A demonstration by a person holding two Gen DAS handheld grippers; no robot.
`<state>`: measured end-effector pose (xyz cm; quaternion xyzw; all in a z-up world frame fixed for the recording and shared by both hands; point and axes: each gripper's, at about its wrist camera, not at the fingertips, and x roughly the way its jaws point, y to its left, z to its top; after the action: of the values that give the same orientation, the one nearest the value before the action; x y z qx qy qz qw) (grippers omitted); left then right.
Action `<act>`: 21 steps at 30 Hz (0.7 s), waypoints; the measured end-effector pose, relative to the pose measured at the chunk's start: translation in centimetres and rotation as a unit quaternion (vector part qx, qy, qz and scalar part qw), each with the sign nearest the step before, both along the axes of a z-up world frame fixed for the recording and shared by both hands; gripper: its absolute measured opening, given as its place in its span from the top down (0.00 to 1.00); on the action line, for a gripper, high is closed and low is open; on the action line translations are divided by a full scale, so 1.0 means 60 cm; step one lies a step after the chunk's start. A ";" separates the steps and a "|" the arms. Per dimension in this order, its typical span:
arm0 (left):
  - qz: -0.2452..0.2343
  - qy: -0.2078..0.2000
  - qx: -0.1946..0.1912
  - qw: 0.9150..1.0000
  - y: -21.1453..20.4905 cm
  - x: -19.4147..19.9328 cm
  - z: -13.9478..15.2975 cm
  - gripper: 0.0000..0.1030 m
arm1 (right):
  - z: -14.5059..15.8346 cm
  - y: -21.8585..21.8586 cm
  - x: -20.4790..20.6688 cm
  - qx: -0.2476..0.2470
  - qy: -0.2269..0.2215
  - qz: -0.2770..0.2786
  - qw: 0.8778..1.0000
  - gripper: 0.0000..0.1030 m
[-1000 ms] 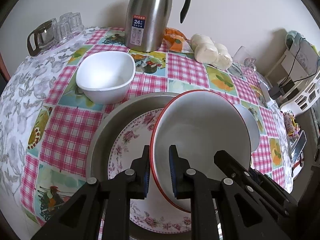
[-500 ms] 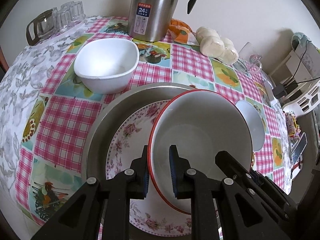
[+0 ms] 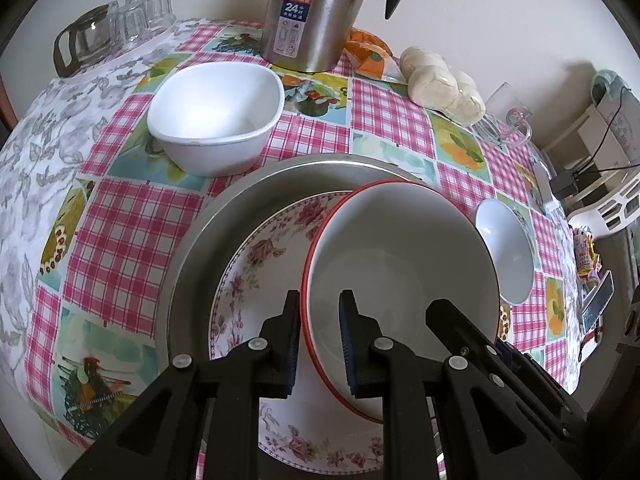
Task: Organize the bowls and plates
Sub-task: 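Hold the red-rimmed bowl tilted on the floral plate with both tools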
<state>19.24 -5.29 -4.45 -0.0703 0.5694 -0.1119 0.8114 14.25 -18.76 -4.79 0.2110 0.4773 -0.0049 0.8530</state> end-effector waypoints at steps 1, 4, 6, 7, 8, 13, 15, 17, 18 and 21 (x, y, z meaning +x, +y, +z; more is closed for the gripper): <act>0.002 0.001 -0.002 1.000 0.001 0.000 -0.001 0.83 | 0.000 0.001 0.000 0.000 0.000 0.000 1.000 0.77; 0.007 0.005 -0.008 1.000 0.006 0.000 -0.001 0.83 | -0.001 0.003 0.001 0.001 0.000 0.002 1.000 0.76; 0.012 0.007 -0.009 1.000 0.009 0.000 0.000 0.83 | -0.001 0.005 0.002 0.001 -0.001 0.004 1.000 0.76; 0.014 0.007 -0.008 1.000 0.010 0.000 0.000 0.83 | -0.001 0.006 0.002 0.000 -0.001 0.005 1.000 0.75; 0.014 0.006 -0.008 1.000 0.011 0.000 0.001 0.83 | -0.001 0.008 0.003 0.000 -0.001 0.007 1.000 0.75; 0.015 0.007 -0.008 1.000 0.012 0.001 0.000 0.83 | -0.001 0.008 0.002 0.004 -0.002 0.010 1.000 0.74; 0.015 0.006 -0.008 1.000 0.012 0.002 0.001 0.82 | -0.001 0.009 0.003 0.003 -0.001 0.011 1.000 0.74; 0.018 0.005 -0.009 1.000 0.014 0.003 0.001 0.80 | -0.002 0.006 0.003 0.005 0.000 0.010 1.000 0.74; 0.019 0.005 -0.010 1.000 0.015 0.003 0.001 0.80 | -0.002 0.006 0.003 0.006 0.002 0.010 1.000 0.74; 0.024 0.004 -0.008 1.000 0.020 0.003 0.002 0.80 | -0.006 0.004 0.003 0.001 0.011 0.005 1.000 0.62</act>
<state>19.40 -4.08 -4.32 -0.0909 0.5700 -0.0966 0.8109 14.44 -18.52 -5.13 0.2095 0.4881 -0.0022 0.8473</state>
